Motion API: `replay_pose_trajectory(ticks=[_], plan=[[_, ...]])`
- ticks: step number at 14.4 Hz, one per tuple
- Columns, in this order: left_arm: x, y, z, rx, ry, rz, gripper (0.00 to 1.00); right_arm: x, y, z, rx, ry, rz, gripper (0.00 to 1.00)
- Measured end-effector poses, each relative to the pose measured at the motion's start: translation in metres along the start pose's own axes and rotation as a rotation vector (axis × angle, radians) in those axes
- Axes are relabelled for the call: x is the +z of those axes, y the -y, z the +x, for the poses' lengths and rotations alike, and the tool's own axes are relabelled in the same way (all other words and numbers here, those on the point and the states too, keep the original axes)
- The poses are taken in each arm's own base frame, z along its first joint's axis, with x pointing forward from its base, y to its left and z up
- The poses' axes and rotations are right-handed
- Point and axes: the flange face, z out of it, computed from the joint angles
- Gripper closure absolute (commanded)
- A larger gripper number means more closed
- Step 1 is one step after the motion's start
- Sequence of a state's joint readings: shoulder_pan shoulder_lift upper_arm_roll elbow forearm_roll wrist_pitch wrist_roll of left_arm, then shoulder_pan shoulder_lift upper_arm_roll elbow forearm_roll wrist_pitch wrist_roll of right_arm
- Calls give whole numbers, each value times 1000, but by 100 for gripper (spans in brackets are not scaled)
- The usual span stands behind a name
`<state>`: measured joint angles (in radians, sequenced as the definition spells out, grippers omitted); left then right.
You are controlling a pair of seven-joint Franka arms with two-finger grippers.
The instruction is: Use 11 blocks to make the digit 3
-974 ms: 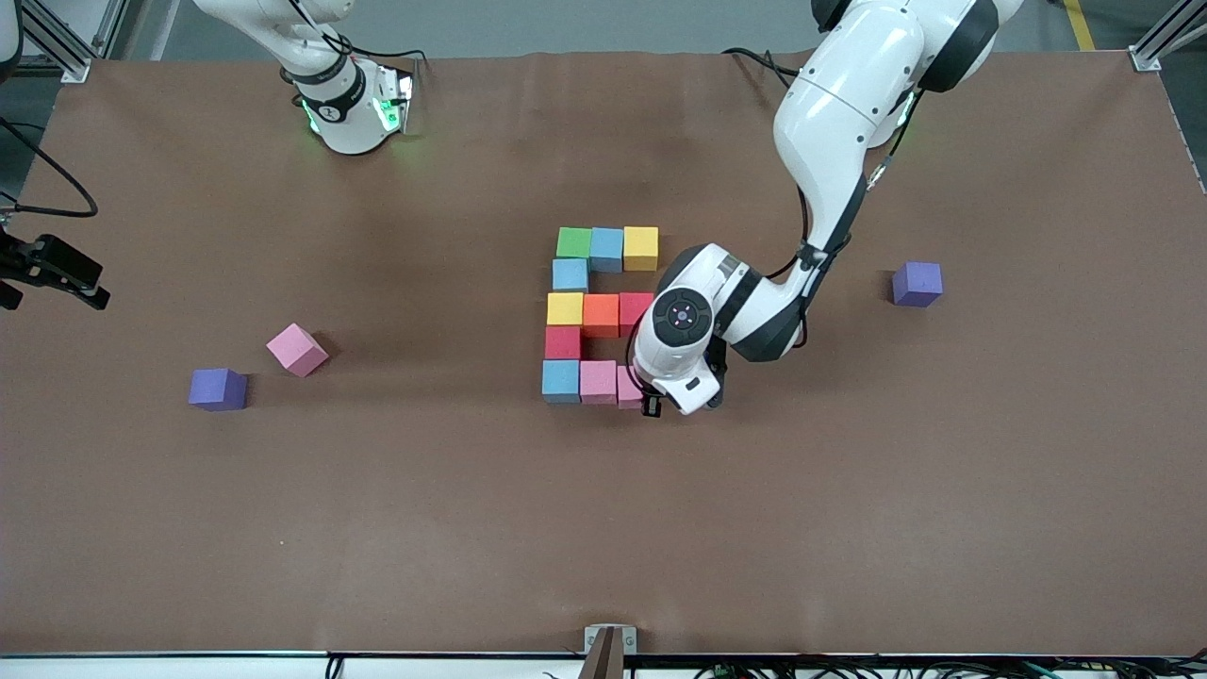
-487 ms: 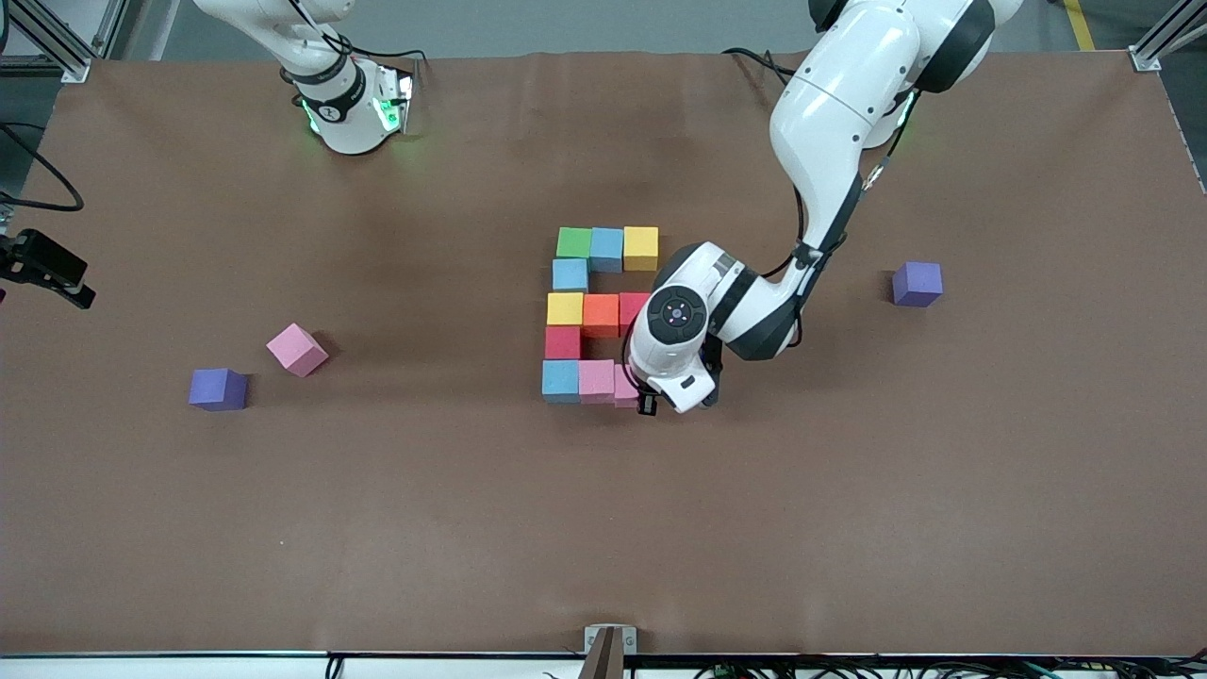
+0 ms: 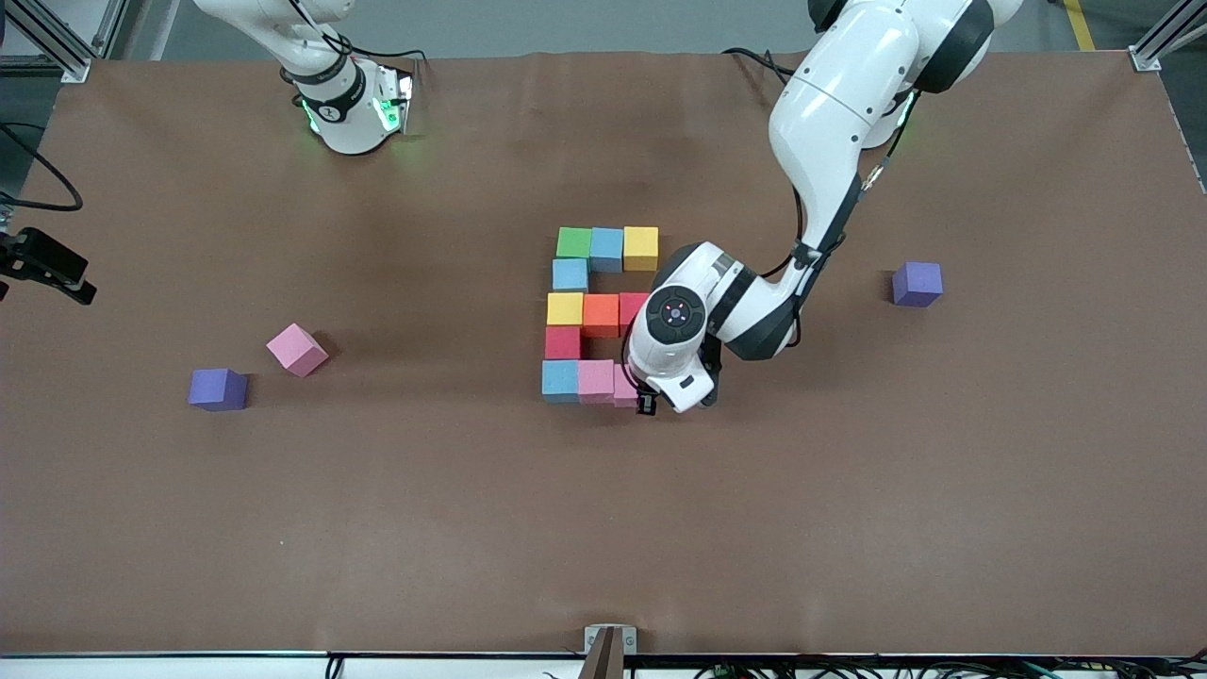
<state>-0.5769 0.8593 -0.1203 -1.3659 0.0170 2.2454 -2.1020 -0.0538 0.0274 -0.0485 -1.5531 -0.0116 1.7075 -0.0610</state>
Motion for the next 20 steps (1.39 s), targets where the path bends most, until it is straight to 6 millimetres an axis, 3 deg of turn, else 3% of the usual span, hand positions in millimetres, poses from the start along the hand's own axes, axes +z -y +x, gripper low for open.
replay_pose_trajectory(ticks=[2, 4, 7, 9, 11, 15, 20], plan=[[-18, -7, -2, -3, 13, -25, 0, 1, -1, -1, 1, 7, 0, 0], [-52, -7, -4, 1, 7, -21, 0, 1, -1, -1, 2, 12, 1, 0], [-131, -3, -6, 29, 9, -49, 0, 1, -1, -1, 3, 12, 1, 0], [-183, -3, 10, 102, -1, -61, 0, 1, -1, -1, 3, 12, 0, 0], [-228, -10, 46, 188, -29, -77, 0, 1, -1, -1, 3, 12, 0, 0], [-301, -20, 142, 471, -85, -60, 0, 1, -1, -1, 4, 12, 0, 0], [-387, 5, 266, 866, -119, 50, 0, 1, 0, -1, 3, 13, 1, 0]])
